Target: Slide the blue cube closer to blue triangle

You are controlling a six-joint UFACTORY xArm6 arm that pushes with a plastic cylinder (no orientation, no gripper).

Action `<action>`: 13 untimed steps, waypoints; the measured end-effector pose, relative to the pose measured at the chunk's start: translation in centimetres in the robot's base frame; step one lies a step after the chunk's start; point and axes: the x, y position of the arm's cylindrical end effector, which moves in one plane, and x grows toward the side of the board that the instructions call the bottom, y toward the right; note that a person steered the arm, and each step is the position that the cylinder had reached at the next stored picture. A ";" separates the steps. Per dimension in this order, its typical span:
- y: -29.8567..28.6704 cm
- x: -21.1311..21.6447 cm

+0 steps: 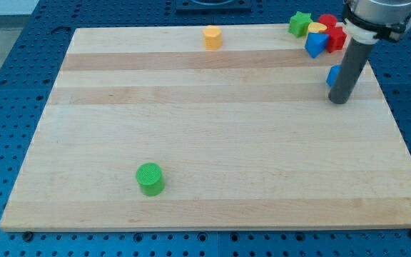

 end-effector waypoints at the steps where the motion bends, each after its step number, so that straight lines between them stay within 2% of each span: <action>1: 0.0 -1.8; 4: 3.0 -1.3; 7: 3.0 -6.3; 8: 3.0 -6.1; 9: 2.0 -3.9; 10: 0.3 -4.3; 12: 2.4 -7.4; 13: 2.4 -6.1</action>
